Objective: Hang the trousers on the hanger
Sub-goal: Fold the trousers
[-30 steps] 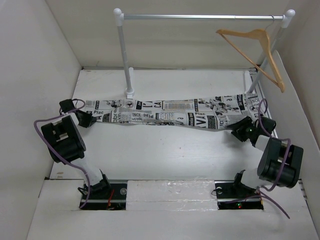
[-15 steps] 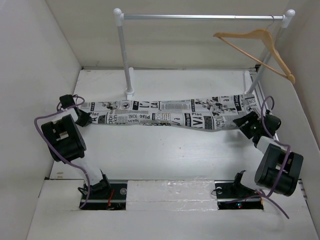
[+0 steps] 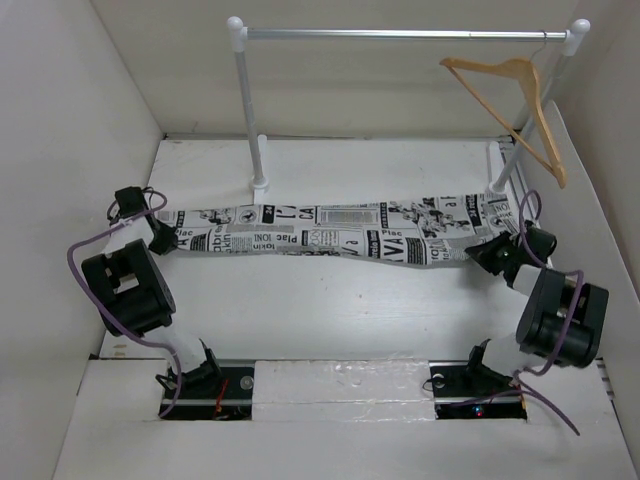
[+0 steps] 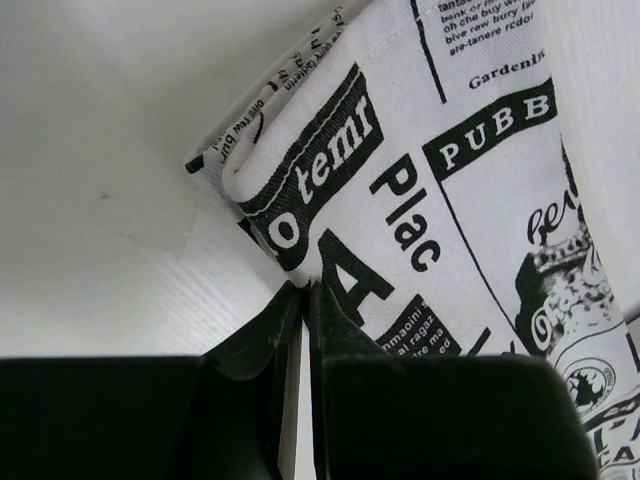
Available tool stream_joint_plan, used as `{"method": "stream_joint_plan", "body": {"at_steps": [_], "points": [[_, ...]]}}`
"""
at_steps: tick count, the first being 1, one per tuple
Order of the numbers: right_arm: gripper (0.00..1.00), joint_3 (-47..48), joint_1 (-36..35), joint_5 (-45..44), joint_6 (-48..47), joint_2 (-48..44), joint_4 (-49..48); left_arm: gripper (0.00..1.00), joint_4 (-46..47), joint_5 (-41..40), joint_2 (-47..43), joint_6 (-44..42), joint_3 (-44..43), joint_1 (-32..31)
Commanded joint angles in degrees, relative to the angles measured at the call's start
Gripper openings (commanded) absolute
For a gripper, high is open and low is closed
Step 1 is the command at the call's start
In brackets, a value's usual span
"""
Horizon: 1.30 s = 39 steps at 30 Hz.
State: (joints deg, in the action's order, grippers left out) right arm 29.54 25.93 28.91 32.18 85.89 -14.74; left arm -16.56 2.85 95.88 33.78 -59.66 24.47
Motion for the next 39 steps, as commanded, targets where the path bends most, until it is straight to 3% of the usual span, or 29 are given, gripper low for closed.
{"method": "stream_joint_plan", "body": {"at_steps": [1,4,9,11,12,13,15,17,20,23,24,26,29,31,36,39], "points": [[0.0,-2.9,2.0,-2.5,-6.0,-11.6,10.4,0.0,-5.3,-6.8,-3.8,0.1,-2.0,0.6],[0.0,-3.3,5.3,-2.6,-11.7,-21.6,23.1,0.0,-8.9,-11.5,-6.0,-1.7,-2.8,0.6],[0.0,-4.0,13.3,-1.3,-18.2,-33.2,35.5,0.0,-11.6,-18.0,-10.7,-2.5,2.8,0.6],[0.29,-4.7,13.4,2.2,-21.5,-33.1,35.8,0.0,-12.4,-19.9,-11.2,-1.6,2.9,1.1],[0.57,-4.5,14.0,3.7,-22.7,-32.2,36.6,0.02,-14.9,-20.7,-11.1,-0.7,2.0,1.1],[0.67,-3.9,14.0,6.2,-24.0,-31.1,39.0,0.14,-16.1,-21.2,-11.0,0.2,1.0,1.1],[0.77,-1.3,14.0,7.3,-26.5,-28.1,42.4,0.23,-18.6,-20.3,-12.4,2.2,-2.8,1.1],[0.79,-0.1,16.1,7.2,-28.7,-28.1,45.1,0.41,-18.3,-12.3,-13.7,3.4,-4.4,1.1],[0.81,0.4,18.9,4.2,-26.9,-29.0,44.7,0.43,-15.3,-3.2,-14.9,3.7,-5.0,-3.0],[0.82,-1.1,24.8,8.3,-22.8,-25.9,39.2,0.42,-9.4,5.1,-16.7,2.7,-3.5,-11.8],[0.82,-0.7,25.5,9.4,-21.6,-24.7,37.9,0.39,-5.2,6.7,-17.5,1.0,-2.9,-14.9],[0.83,0.3,26.7,3.1,-17.2,-23.7,33.2,0.34,-1.3,7.9,-18.5,-0.1,-1.5,-27.6],[0.84,-0.5,26.7,0.2,-15.2,-24.4,30.8,0.31,0.2,8.0,-18.4,-0.1,-0.6,-36.1],[0.85,-3.8,26.7,-0.1,-11.2,-23.0,23.0,0.29,1.2,7.5,-17.9,1.0,0.7,-42.4],[0.85,-4.9,21.4,-1.1,-7.6,-15.1,12.8,0.13,2.2,5.9,-16.1,1.6,3.6,-51.6],[0.83,-5.8,19.3,0.0,-4.9,-11.7,9.1,0.1,2.8,4.4,-16.1,2.4,5.6,-53.6]]}}
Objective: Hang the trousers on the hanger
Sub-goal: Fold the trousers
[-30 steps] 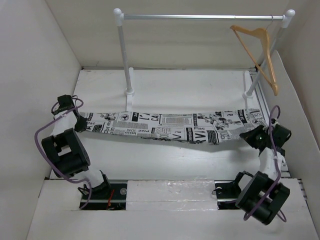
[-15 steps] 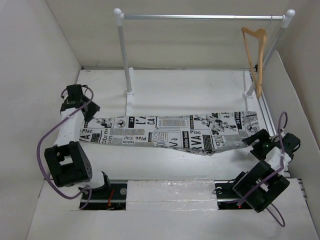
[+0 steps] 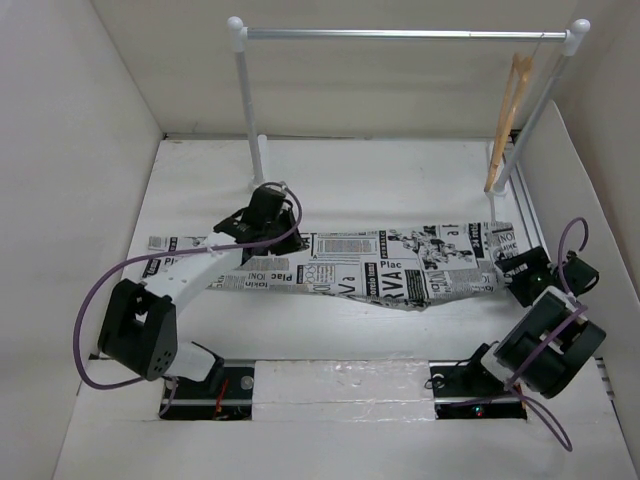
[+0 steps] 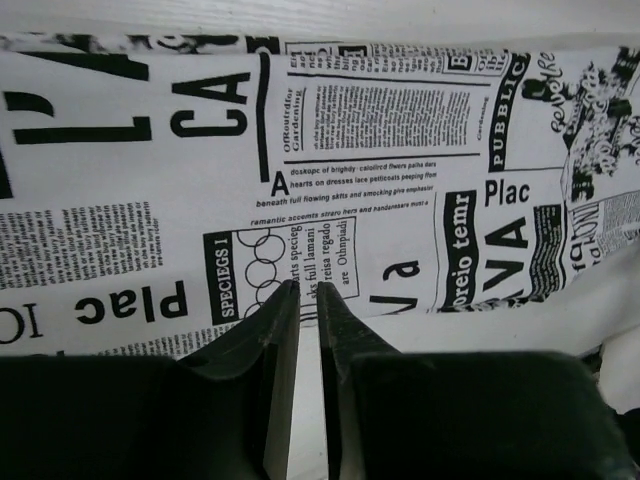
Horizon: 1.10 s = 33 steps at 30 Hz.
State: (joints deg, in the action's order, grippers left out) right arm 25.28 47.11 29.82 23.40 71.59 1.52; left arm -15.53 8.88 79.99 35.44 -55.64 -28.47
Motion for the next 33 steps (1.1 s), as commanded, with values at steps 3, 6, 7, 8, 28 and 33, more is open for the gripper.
{"method": "stream_joint_plan", "body": {"at_steps": [3,6,7,8,28,33], "points": [[0.67,-3.2,-3.2,0.6,4.5,1.9,-12.5,0.07,4.5,-1.2,-3.1,0.6,5.4,-0.6],[0.28,-2.8,-6.5,0.9,2.9,-3.7,-10.9,0.05,5.2,-0.6,-5.5,-0.5,7.4,-0.6],[0.09,-2.3,-10.6,1.0,2.6,-6.0,-9.1,0.04,4.8,-1.0,-6.2,-1.0,8.0,-0.6],[0.02,-1.6,-13.2,0.6,2.4,-8.5,-4.4,0.03,4.4,-1.6,-6.3,-1.4,8.1,-0.6],[0.0,52.7,-75.7,-46.4,-1.8,-23.0,31.0,0.0,7.6,-1.5,-3.3,-1.7,12.0,-15.1],[0.0,64.9,-70.9,-39.7,-7.3,-15.3,31.1,0.0,12.5,-1.1,0.3,2.0,9.2,-22.4]]}}
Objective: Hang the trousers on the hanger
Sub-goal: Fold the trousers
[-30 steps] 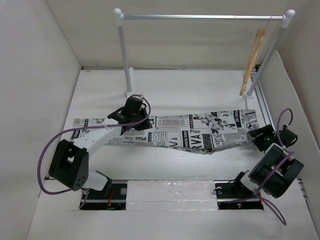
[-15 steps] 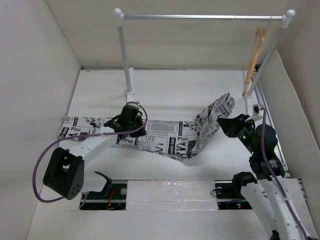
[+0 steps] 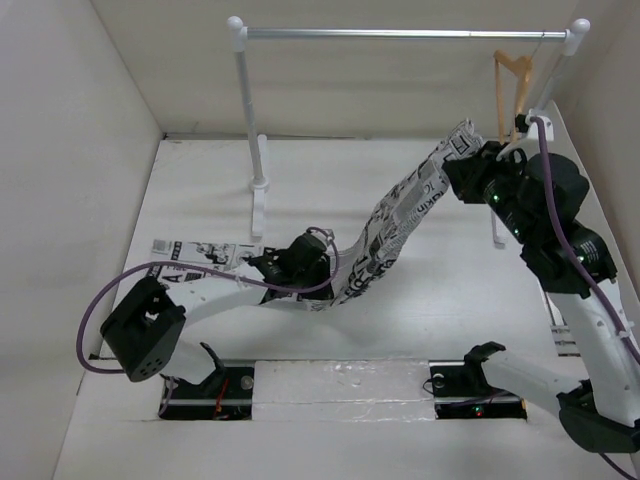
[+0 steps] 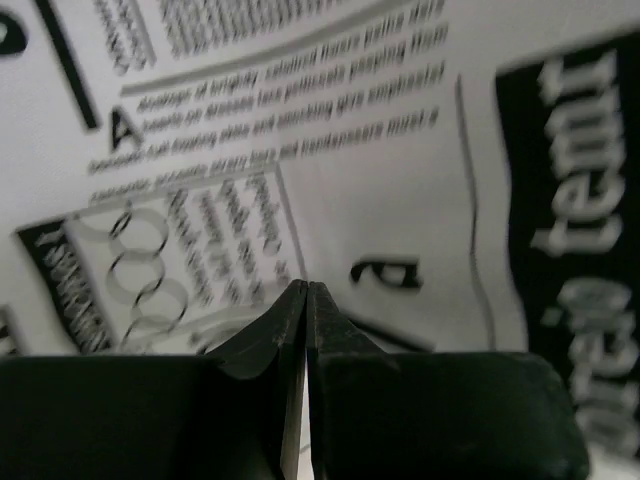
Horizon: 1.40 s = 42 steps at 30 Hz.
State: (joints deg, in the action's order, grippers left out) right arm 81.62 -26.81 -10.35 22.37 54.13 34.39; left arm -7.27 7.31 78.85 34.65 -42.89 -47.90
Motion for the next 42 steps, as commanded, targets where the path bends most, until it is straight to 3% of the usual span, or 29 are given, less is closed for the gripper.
{"method": "stream_joint_plan", "body": {"at_steps": [1,7,11,15,17,20,21,22,24,26,30,33,35,36,39,41,42], "points": [[0.0,10.1,4.2,2.3,-6.9,3.3,-2.1,0.0,5.5,0.6,3.8,3.7,-5.1,-4.6],[0.0,11.6,4.8,7.6,-7.0,6.5,-3.5,0.0,12.6,3.3,18.0,7.5,-13.3,-9.8],[0.0,10.1,-0.3,8.1,-7.0,9.1,-5.5,0.0,7.6,2.4,23.8,7.4,-21.3,-12.2],[0.0,10.3,-3.7,9.7,-7.1,12.8,-7.9,0.0,5.6,-1.5,11.6,5.9,-14.1,-5.0],[0.0,10.9,-4.6,9.9,-7.3,15.2,-9.9,0.0,2.4,-1.8,0.1,4.1,-12.2,0.0],[0.0,13.2,-7.2,12.9,-7.4,18.5,-12.2,0.01,-5.1,-5.5,-15.1,0.5,-12.1,11.5],[0.0,14.9,-8.4,12.9,-7.6,21.2,-12.5,0.03,-6.6,-6.7,-18.3,-0.2,-14.0,18.9],[0.0,15.8,-11.0,12.9,-7.5,22.8,-12.8,0.04,-10.3,-6.7,-22.6,-0.8,-16.1,21.8],[0.0,18.1,-13.8,13.2,-7.8,28.1,-13.8,0.03,-16.4,-17.5,-22.5,-2.5,-27.3,22.9],[0.0,21.7,-18.2,13.7,-7.9,32.2,-15.4,0.04,-17.4,-20.6,-22.9,-3.4,-32.9,23.5],[0.0,29.3,-24.8,17.5,-6.1,44.2,-18.4,0.08,-20.1,-31.8,-21.2,-6.8,-54.8,23.5],[0.0,36.7,-30.4,20.2,-2.7,55.8,-24.0,0.09,-21.6,-35.0,-18.1,-10.4,-67.9,23.5],[0.0,43.5,-33.2,23.9,2.3,66.4,-29.3,0.1,-22.0,-35.4,-17.7,-11.5,-70.8,23.5],[0.14,46.3,-35.7,25.6,4.1,70.5,-31.2,0.11,-22.2,-36.1,-18.0,-11.5,-70.8,23.5],[0.56,62.0,-38.1,32.4,7.2,85.6,-24.6,0.14,-22.4,-37.4,-20.7,-10.2,-65.0,23.5],[0.62,62.7,-38.1,32.4,4.4,86.6,-16.3,0.23,-22.2,-37.9,-22.5,-9.4,-61.2,23.5],[0.66,53.9,-37.3,31.3,2.7,81.3,-16.1,0.27,-22.2,-38.9,-24.0,-9.1,-57.1,23.5]]}}
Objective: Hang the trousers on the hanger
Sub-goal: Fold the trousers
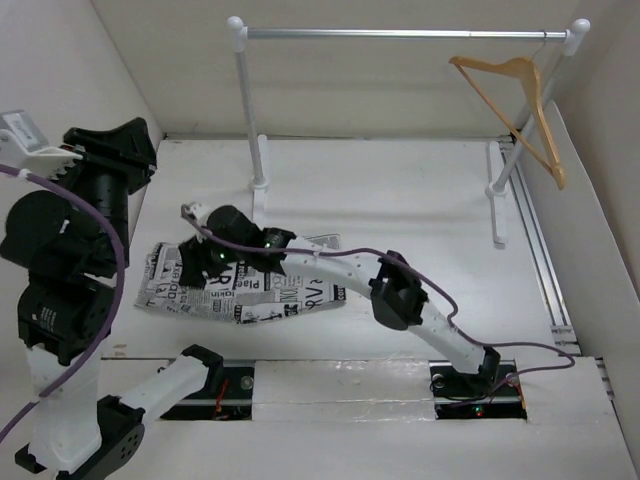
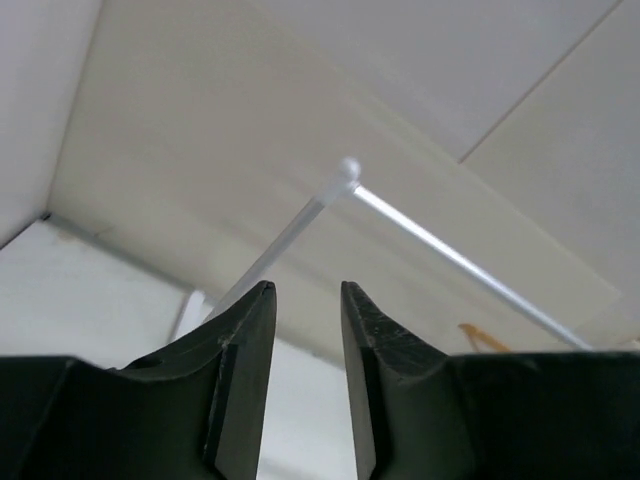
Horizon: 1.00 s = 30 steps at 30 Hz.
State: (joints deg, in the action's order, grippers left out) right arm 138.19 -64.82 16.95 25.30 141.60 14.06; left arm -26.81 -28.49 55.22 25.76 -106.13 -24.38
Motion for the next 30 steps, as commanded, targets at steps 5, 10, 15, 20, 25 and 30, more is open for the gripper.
{"method": "stream_joint_plan", "body": {"at_steps": [5,10,15,20,25,30], "points": [[0.62,-50.3,9.8,0.5,-0.4,-36.8,-12.8,0.37,3.0,-0.1,-4.6,2.9,30.9,-0.1],[0.0,-68.1,14.9,-1.9,-1.4,-47.5,-11.6,0.37,10.7,6.0,1.0,6.0,48.4,-0.1],[0.49,-79.8,20.2,-1.7,-1.8,-52.0,-8.2,0.29,16.3,26.2,11.3,9.7,58.8,9.0],[0.7,-82.9,20.3,0.5,-0.4,-49.8,-8.0,0.3,21.1,32.4,13.7,9.9,65.2,11.4],[0.69,-87.4,20.3,-2.0,2.6,-49.3,-9.7,0.29,21.4,33.8,14.1,9.7,68.9,11.4],[0.55,-90.5,23.0,0.7,3.0,-47.0,-13.5,0.28,23.1,37.6,15.0,10.3,70.5,11.4]]}}
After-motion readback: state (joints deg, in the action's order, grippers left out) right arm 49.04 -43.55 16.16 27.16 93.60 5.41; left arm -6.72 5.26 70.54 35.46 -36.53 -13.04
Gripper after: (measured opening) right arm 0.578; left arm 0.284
